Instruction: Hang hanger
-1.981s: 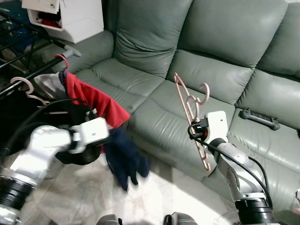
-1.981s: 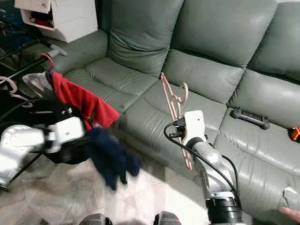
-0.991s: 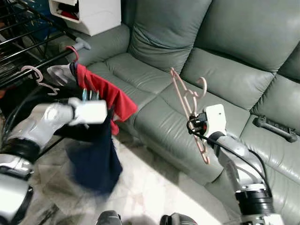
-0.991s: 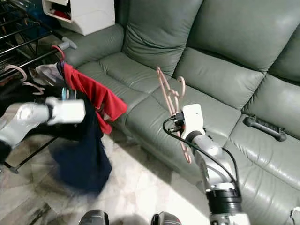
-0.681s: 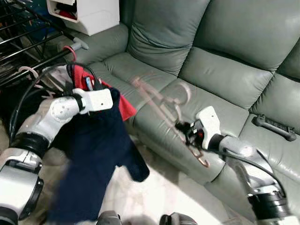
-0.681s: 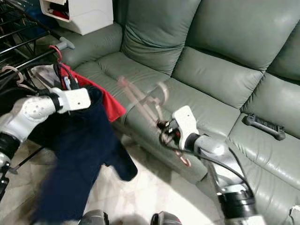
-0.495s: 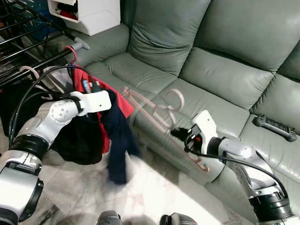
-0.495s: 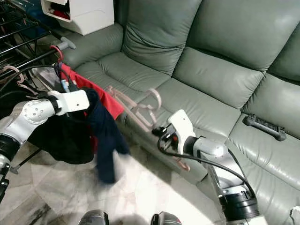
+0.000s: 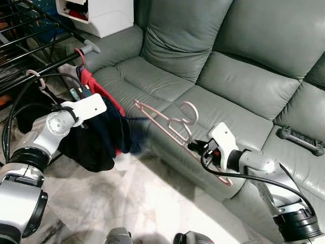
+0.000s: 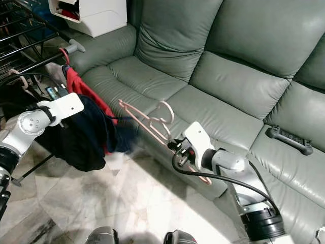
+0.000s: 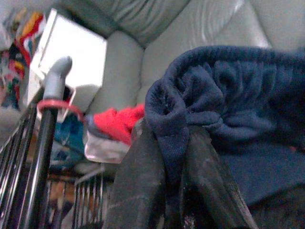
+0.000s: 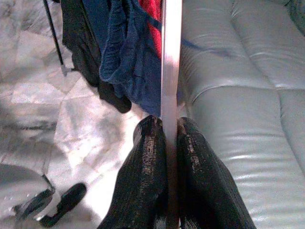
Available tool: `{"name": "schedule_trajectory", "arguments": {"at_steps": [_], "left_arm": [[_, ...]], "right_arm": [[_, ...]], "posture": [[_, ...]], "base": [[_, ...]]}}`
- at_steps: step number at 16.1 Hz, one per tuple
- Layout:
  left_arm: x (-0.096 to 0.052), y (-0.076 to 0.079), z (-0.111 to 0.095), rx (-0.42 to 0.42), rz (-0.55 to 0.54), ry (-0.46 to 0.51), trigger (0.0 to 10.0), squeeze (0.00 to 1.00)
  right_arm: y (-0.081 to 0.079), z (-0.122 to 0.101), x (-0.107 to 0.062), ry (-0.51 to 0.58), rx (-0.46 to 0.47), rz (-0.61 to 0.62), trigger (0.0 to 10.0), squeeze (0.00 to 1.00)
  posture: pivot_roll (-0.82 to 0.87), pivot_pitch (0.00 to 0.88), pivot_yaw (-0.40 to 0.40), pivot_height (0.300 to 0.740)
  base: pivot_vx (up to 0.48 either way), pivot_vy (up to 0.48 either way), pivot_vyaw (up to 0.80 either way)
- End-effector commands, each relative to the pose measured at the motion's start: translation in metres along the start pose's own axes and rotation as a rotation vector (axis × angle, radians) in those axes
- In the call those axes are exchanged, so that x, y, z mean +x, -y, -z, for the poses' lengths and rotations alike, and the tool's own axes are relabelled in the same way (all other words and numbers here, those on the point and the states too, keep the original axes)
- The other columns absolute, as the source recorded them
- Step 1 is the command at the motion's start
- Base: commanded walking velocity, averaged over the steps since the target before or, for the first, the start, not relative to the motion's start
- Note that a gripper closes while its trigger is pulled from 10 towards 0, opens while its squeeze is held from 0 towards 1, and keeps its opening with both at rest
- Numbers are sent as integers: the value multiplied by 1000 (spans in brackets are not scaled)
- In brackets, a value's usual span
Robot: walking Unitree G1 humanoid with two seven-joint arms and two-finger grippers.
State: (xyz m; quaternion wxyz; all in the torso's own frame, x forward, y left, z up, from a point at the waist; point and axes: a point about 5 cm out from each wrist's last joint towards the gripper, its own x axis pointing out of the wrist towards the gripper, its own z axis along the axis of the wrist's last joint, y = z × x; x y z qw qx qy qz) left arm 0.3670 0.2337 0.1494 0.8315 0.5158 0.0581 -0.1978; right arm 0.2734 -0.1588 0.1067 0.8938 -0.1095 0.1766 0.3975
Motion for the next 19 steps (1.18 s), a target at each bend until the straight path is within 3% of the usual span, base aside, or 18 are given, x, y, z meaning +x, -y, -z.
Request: {"name": "schedule_trajectory", "arguments": {"at_steps": [1,3,4,8,14,19], "left_arm": [[1,-6,-14,-8,-10,85,10000,0],[1,-6,-16,-16,-15,107,10000,0],[0,-5,-22,-16,-9,166,10000,0],[-1,-4,-22,-7,-4,179,10000,0],[-6,13,-24,13,80,263,10000,0],[-9,10,-28,9,49,308,10000,0]], "right_arm": [[5,-1,-3,-3,-15,-2,10000,0],[5,-1,-4,-8,-17,-18,10000,0],[3,1,-6,-10,-20,-51,10000,0],[-5,-1,-10,-3,-17,-150,10000,0],[-6,-16,-22,43,14,-295,10000,0],[-9,-14,-26,22,16,-342,10000,0]], "posture": [[-23,48,-11,740],[-23,48,-11,740],[-21,47,-11,740],[-21,47,-12,740],[-24,47,-17,740],[-22,47,-20,740]], "base": [[0,0,0],[0,0,0],[0,0,0],[0,0,0],[0,0,0],[0,0,0]]}}
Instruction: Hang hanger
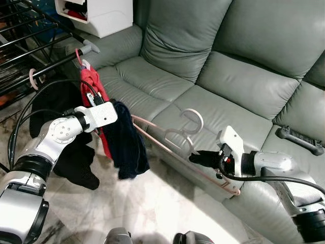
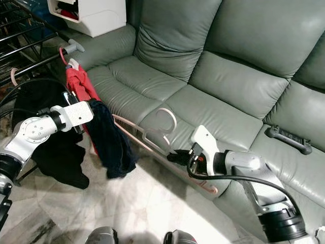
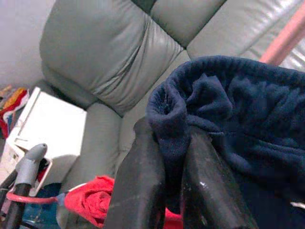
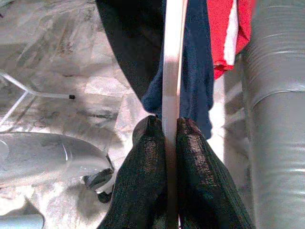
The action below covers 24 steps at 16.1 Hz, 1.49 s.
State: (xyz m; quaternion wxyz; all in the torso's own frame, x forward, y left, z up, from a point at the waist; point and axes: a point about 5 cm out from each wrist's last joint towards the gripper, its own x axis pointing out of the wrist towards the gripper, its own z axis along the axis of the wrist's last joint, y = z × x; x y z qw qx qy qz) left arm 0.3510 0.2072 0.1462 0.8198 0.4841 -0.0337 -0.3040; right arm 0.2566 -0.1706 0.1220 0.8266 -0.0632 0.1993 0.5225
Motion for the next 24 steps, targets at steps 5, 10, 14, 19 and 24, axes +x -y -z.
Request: {"name": "schedule_trajectory", "arguments": {"at_steps": [5,10,14,19,24], "left_arm": [[-3,-5,-1,17,-20,14,10000,0],[-6,-17,12,24,-136,-89,10000,0],[-8,-14,13,-17,-144,-77,10000,0],[-14,-16,15,-33,-180,-62,10000,0],[-20,-28,24,-6,-269,-128,10000,0]], "right_arm": [[-2,-18,-4,57,-36,-51,10000,0],[-5,-13,-11,13,-15,-88,10000,0],[-4,25,-16,-201,-29,-65,10000,0],[17,39,-18,-246,-56,105,10000,0],[13,12,-34,-100,-101,91,10000,0]], "posture": [[-25,47,-19,740],[-29,47,-15,740],[-33,45,-16,740],[-31,46,-19,740],[-50,49,-15,740]], "base": [[0,0,0],[0,0,0],[0,0,0],[0,0,0],[0,0,0]]}}
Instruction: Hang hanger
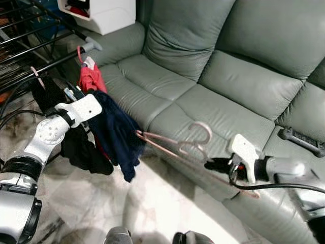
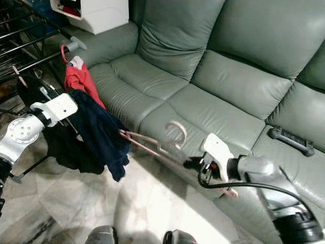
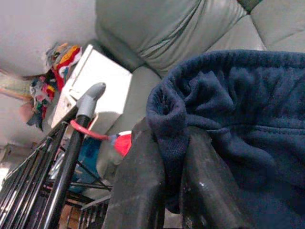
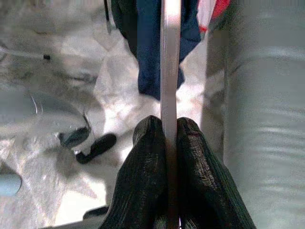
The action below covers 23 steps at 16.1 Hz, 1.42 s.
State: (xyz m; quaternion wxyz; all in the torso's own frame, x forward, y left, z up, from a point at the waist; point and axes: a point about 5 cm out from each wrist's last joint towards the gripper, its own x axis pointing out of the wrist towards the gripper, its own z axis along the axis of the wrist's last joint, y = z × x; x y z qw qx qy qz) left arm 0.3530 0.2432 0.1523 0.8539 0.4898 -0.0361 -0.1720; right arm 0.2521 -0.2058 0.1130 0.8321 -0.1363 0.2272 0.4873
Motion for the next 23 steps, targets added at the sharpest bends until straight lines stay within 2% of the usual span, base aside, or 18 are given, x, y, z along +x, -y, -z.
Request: {"name": "schedule_trajectory", "arguments": {"at_steps": [1,4,6,13,16,17,19,20,23], "left_arm": [[1,-7,-1,0,-19,7,10000,0],[4,0,-11,-19,-15,69,10000,0],[5,-3,-19,-22,-31,122,10000,0],[5,-2,-31,-9,-21,204,10000,0],[9,0,-49,5,-33,303,10000,0],[9,5,-55,21,-16,339,10000,0],[8,10,-52,47,17,327,10000,0],[7,12,-46,57,24,298,10000,0],[7,12,-31,93,22,194,10000,0]], "right_arm": [[5,-11,-10,49,-12,21,10000,0],[12,-5,-11,19,-25,77,10000,0],[13,-1,-8,17,-14,80,10000,0],[18,-1,-3,33,-9,92,10000,0],[15,-1,6,45,14,56,10000,0],[15,-7,6,86,21,43,10000,0],[21,-28,-1,214,66,40,10000,0],[27,-37,-7,247,49,64,10000,0],[34,-45,-14,257,3,110,10000,0]], "posture": [[-58,51,-12,740],[-57,57,-10,740],[-53,56,-13,740],[-41,53,-14,740],[-44,49,-11,740],[-30,48,-15,740],[-29,48,-12,740],[-31,46,-10,740],[-36,35,-5,740]], "base": [[0,0,0],[0,0,0],[0,0,0],[0,0,0],[0,0,0],[0,0,0],[0,0,0],[0,0,0],[0,0,0]]}}
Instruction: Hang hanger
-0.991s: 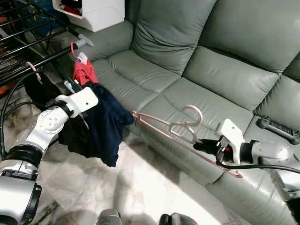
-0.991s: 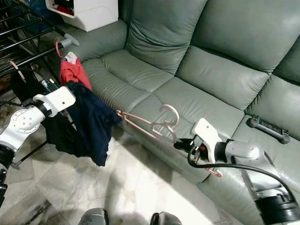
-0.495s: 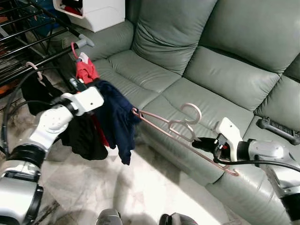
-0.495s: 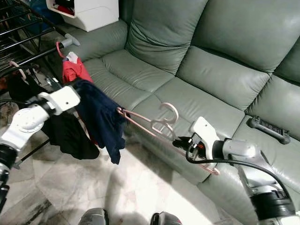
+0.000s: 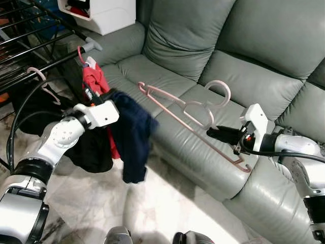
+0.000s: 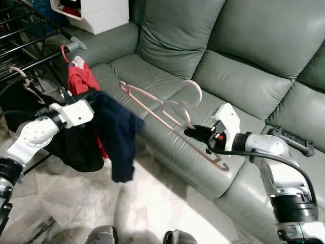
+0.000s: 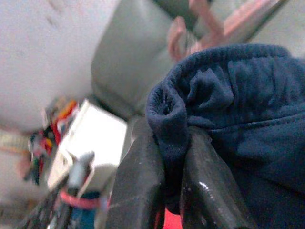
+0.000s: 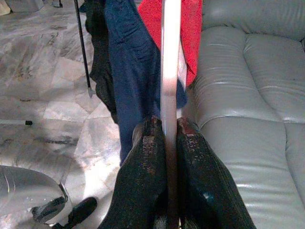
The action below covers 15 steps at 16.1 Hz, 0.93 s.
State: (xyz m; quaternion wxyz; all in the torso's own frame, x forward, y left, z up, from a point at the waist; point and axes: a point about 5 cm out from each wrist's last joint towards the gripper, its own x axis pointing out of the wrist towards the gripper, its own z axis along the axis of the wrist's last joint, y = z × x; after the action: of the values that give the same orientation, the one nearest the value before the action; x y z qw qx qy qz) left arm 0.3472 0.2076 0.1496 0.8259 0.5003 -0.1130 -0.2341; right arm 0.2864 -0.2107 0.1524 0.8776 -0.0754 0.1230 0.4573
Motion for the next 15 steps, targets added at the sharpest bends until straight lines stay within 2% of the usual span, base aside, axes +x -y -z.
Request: {"name": "schedule_trajectory", "arguments": {"at_steps": [1,3,5,7,10,12,14,15], "left_arm": [[0,-9,3,25,-27,-24,10000,0],[0,-10,11,35,-43,-93,10000,0],[0,-13,18,27,-85,-161,10000,0],[4,-17,10,-1,-107,-107,10000,0],[9,-21,-9,-46,-120,26,10000,0],[9,-19,-14,-52,-103,73,10000,0],[7,-16,-12,-49,-82,64,10000,0],[4,-10,-5,-21,-35,28,10000,0]], "right_arm": [[2,-6,-4,7,-24,12,10000,0],[-2,3,-9,-52,-18,-19,10000,0],[-9,18,-19,-185,-12,-115,10000,0],[-3,26,-23,-257,-63,-75,10000,0],[-3,30,-20,-257,-45,-71,10000,0],[-7,33,-18,-265,-48,-89,10000,0],[-5,26,-18,-233,-68,-91,10000,0],[-1,7,-19,-131,-64,-81,10000,0]], "posture": [[-38,35,-5,740],[-37,36,-7,740],[-43,40,-10,740],[-51,44,-13,740],[-48,48,-15,740],[-45,49,-16,740],[-45,49,-16,740],[-46,50,-17,740]], "base": [[0,0,0],[0,0,0],[0,0,0],[0,0,0],[0,0,0],[0,0,0],[0,0,0],[0,0,0]]}}
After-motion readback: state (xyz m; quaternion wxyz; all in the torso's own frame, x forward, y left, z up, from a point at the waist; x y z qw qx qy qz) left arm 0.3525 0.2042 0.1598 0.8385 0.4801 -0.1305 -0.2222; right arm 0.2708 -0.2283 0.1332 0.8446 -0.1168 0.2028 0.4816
